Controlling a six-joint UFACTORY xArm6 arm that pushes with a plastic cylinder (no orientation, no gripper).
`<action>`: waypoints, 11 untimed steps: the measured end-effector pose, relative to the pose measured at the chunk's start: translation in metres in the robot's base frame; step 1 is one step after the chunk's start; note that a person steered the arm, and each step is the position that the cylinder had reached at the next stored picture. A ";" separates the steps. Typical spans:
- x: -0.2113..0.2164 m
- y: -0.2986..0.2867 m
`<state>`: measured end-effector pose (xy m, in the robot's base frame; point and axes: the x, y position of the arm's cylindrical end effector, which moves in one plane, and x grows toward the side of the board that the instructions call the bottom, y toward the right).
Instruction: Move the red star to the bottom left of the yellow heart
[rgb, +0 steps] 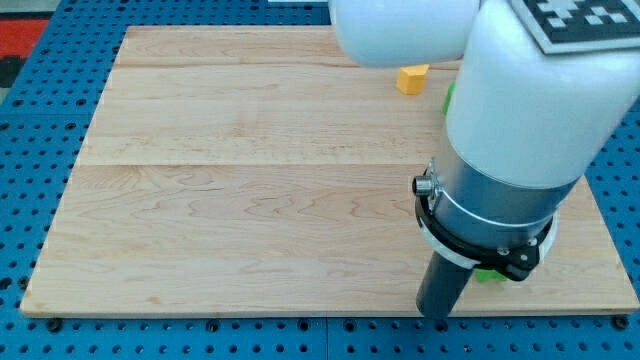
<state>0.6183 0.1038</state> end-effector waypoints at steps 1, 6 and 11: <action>-0.019 0.087; -0.171 -0.060; -0.128 -0.167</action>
